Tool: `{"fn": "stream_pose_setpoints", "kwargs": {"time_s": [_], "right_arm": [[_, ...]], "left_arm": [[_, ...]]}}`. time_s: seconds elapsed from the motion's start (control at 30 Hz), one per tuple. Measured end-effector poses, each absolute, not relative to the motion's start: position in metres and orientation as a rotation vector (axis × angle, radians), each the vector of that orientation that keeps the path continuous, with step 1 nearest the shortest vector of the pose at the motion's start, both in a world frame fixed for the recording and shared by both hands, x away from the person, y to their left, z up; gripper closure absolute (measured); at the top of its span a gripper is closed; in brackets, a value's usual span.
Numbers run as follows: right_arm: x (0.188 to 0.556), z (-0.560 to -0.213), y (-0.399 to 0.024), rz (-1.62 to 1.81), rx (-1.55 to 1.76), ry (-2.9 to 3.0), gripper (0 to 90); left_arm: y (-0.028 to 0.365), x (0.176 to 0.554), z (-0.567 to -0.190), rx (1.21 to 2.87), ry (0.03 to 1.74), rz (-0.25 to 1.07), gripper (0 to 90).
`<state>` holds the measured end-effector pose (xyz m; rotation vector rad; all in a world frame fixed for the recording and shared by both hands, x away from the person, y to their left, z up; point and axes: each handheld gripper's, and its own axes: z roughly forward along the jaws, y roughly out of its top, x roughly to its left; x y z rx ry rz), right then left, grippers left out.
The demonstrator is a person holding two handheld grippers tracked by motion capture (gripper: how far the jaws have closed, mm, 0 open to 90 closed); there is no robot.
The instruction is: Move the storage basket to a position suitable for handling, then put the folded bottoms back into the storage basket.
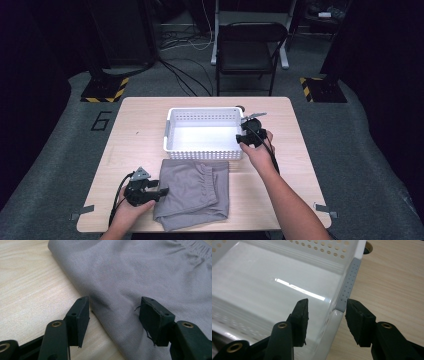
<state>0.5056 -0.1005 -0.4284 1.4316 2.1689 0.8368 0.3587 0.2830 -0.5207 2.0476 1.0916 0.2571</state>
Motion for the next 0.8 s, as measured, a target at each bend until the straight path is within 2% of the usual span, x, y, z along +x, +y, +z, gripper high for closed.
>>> {"fn": "stream_pose_setpoints", "kwargs": {"time_s": [0.27,0.37,0.8], "right_arm": [[0.481,-0.413,-0.099,0.926,1.354,2.168,49.5],[0.472,-0.408,-0.100,0.968,1.334,2.167,45.2],[0.425,-0.421,-0.099,1.125,1.271,2.231,41.8]], "left_arm": [[0.283,0.359,-0.521,2.046,1.094,0.261,40.7],[0.283,0.359,-0.521,2.043,1.096,0.261,40.1],[0.283,0.359,-0.521,2.040,1.099,0.267,39.3]]}}
